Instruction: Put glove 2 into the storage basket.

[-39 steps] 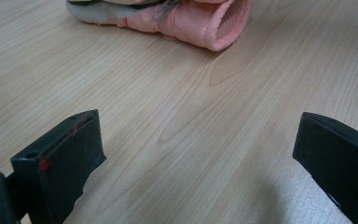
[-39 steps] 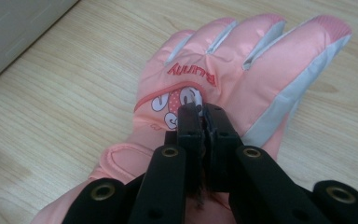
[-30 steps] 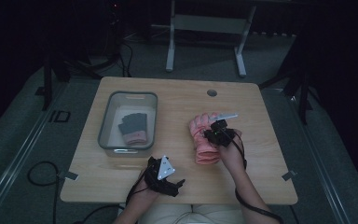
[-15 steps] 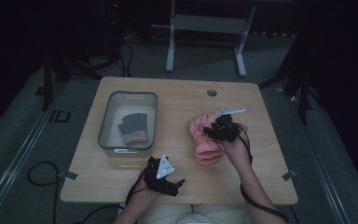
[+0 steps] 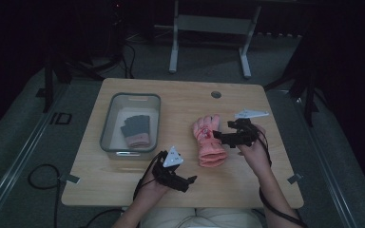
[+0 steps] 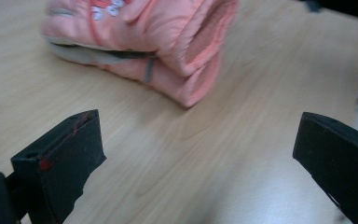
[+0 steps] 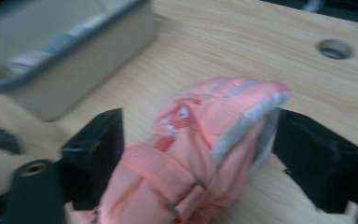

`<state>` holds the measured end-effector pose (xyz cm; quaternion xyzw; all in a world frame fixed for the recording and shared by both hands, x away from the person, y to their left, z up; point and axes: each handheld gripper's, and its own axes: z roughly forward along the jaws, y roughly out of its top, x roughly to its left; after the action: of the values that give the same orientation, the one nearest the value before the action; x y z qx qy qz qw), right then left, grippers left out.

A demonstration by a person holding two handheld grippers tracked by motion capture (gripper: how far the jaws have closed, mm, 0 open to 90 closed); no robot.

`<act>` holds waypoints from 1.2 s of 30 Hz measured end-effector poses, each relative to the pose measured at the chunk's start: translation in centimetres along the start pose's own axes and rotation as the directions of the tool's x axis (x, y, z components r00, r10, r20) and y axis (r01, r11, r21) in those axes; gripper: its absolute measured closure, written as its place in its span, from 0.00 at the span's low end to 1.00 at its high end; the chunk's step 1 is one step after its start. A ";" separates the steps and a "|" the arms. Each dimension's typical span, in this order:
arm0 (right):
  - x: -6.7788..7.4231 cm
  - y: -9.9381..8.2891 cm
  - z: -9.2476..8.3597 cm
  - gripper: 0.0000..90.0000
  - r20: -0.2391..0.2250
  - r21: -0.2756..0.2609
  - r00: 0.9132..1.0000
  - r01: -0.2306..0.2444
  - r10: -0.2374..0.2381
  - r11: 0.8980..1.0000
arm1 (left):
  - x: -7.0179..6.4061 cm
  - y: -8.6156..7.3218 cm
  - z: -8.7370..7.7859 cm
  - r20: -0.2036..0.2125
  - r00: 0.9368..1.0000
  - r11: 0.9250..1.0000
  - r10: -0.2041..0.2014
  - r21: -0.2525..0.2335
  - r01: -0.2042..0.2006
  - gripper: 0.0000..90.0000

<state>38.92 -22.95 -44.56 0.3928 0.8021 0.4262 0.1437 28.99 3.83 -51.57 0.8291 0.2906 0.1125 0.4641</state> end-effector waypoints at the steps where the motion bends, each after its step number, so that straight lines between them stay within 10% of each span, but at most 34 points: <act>1: -0.2 -0.1 -0.1 0.20 -0.016 -0.002 1.000 0.000 0.000 1.000 | 0.0 0.4 0.1 0.002 1.000 1.000 0.007 -0.004 -0.007 0.03; 5: -0.9 -0.3 -0.3 0.16 -0.042 -0.033 0.999 0.017 -0.018 0.999 | 1.2 2.3 0.5 0.034 0.999 1.000 0.004 -0.027 -0.003 0.04; 13: -0.9 0.1 0.2 0.13 -0.074 -0.028 0.997 -0.029 0.027 0.999 | 5.2 6.3 2.4 -0.039 0.998 0.999 -0.051 -0.021 0.050 0.16; 14: -0.8 0.7 0.5 0.48 -0.018 -0.024 0.999 -0.032 0.031 0.999 | 6.1 7.0 3.0 -0.041 0.997 0.998 -0.064 -0.021 0.064 0.16; 17: -1.1 1.3 1.3 0.76 0.030 0.022 0.999 -0.045 0.044 0.999 | 7.4 7.9 4.0 -0.051 0.994 0.995 -0.099 -0.024 0.098 0.17; 23: -1.4 1.2 4.4 0.60 0.112 0.099 0.993 -0.057 0.046 0.993 | 8.3 8.5 6.7 -0.080 0.991 0.993 -0.107 0.051 0.111 0.24; 32: -2.4 -0.7 5.7 0.53 0.114 0.147 0.991 -0.081 0.064 0.986 | 8.9 7.7 8.9 -0.118 0.981 0.976 -0.154 0.135 0.169 0.31; 36: -3.6 -1.7 5.9 0.47 0.088 0.191 0.992 -0.103 0.088 0.976 | 9.8 7.0 10.2 -0.087 0.966 0.953 -0.242 0.165 0.253 0.29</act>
<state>43.76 -22.82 -49.82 0.4597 0.8138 0.3362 0.1155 44.14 -0.41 -52.08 0.8195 0.4161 0.0545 0.3902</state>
